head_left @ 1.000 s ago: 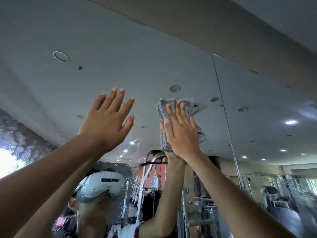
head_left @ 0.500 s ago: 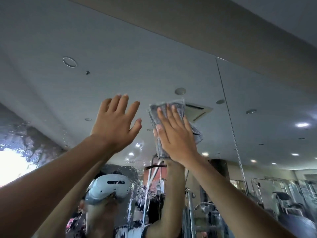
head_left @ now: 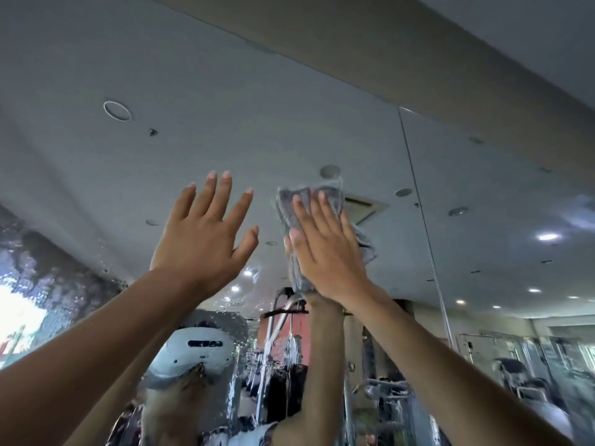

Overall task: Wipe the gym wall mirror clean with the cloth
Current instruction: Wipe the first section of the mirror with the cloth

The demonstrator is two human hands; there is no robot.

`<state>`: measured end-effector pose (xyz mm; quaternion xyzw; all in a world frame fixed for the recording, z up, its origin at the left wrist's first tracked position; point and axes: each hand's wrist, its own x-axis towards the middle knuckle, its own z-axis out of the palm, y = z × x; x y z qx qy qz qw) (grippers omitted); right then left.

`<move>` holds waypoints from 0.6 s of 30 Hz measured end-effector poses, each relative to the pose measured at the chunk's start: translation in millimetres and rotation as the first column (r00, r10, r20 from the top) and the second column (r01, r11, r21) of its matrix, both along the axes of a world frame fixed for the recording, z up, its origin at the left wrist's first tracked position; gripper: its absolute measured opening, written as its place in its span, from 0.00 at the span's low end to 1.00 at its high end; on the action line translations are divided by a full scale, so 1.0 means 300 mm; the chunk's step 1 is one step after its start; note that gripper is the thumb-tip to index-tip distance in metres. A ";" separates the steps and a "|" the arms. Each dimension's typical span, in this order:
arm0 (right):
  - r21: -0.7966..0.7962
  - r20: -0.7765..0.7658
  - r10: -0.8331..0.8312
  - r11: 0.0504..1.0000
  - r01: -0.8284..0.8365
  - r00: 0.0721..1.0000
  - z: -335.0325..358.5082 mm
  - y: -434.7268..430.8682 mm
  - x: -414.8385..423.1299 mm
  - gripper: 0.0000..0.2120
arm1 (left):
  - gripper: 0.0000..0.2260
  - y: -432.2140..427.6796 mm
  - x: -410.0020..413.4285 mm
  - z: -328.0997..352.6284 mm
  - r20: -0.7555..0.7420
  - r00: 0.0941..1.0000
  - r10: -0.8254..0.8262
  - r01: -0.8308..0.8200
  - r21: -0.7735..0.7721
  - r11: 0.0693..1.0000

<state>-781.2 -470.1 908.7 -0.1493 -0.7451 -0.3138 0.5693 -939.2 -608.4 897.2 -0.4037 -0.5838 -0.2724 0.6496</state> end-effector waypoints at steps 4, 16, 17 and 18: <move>-0.049 -0.003 -0.062 0.997 0.062 0.998 -0.062 0.135 0.140 0.31 | 0.33 0.018 0.001 -0.006 -0.002 1.000 0.031 -0.031 0.030 0.999; 0.106 0.090 -0.005 0.994 -0.005 0.996 -0.108 -0.010 -0.023 0.27 | 0.37 0.017 -0.006 -0.010 0.003 1.000 0.004 -0.004 0.022 1.000; 0.142 0.100 -0.009 0.990 -0.005 0.995 -0.163 0.020 -0.005 0.27 | 0.37 0.014 -0.006 -0.016 0.000 1.000 0.008 -0.008 0.013 1.000; 0.159 0.091 -0.009 0.987 -0.006 0.996 -0.205 0.061 0.025 0.27 | 0.36 0.011 -0.006 -0.028 -0.003 1.000 0.006 -0.006 0.010 1.000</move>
